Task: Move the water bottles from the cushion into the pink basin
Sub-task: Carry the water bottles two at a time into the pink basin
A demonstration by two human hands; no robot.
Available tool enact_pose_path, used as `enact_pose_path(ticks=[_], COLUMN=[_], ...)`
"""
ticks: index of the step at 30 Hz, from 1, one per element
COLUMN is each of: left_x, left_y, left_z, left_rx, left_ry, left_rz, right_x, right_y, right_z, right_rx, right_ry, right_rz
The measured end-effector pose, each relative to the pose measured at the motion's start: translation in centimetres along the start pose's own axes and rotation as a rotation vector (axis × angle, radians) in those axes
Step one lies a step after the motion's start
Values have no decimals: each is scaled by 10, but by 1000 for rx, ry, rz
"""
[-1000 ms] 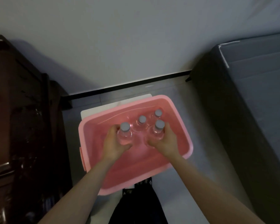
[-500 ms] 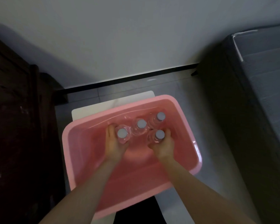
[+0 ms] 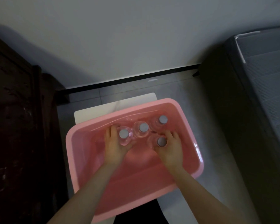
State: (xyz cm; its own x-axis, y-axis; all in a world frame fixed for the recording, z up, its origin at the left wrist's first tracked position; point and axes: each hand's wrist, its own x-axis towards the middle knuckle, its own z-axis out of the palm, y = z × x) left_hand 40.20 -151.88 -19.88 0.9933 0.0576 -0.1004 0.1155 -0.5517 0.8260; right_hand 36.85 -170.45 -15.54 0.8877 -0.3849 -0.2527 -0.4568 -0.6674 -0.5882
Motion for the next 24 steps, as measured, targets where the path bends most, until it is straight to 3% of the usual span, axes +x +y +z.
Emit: enact_pose_path(ticks=[7, 18, 24], left_x=[4, 2, 3], left_y=[16, 19, 22], left_z=[-19, -18, -16], left_rx=[51, 24, 149], left_ry=[-4, 2, -50], left_rz=[121, 107, 104], right_x=[11, 13, 11], right_y=[-5, 1, 7], right_z=[-12, -24, -23], right_rx=[-169, -283, -397], right_ry=[-108, -77, -98], right_rz=[-227, -266, -319])
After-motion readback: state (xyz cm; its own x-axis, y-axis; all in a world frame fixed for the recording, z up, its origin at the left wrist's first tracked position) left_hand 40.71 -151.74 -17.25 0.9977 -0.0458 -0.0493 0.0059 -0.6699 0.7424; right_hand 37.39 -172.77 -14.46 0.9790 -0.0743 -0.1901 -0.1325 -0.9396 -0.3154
